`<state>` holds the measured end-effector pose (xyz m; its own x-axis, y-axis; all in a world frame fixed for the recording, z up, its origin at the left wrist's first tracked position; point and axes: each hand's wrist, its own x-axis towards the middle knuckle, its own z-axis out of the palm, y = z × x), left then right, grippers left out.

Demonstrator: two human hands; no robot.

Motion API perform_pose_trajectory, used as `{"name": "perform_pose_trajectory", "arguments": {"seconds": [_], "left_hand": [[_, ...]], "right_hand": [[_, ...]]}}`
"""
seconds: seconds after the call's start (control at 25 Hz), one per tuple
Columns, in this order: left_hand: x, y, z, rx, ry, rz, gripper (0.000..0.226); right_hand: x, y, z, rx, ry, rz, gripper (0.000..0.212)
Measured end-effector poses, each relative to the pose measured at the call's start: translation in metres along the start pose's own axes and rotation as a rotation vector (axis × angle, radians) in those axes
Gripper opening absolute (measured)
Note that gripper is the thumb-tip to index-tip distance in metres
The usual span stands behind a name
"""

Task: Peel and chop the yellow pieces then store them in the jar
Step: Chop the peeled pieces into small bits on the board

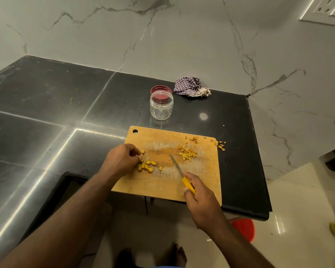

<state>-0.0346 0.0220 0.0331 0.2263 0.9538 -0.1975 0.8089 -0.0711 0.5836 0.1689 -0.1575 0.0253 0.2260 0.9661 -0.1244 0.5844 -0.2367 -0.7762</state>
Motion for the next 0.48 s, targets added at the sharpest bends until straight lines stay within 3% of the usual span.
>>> {"name": "perform_pose_trajectory", "arguments": {"seconds": [0.48], "left_hand": [[-0.015, 0.016, 0.012, 0.120, 0.051, -0.059, 0.021]], "right_hand": [[0.000, 0.020, -0.027, -0.015, -0.141, -0.096, 0.047]]}}
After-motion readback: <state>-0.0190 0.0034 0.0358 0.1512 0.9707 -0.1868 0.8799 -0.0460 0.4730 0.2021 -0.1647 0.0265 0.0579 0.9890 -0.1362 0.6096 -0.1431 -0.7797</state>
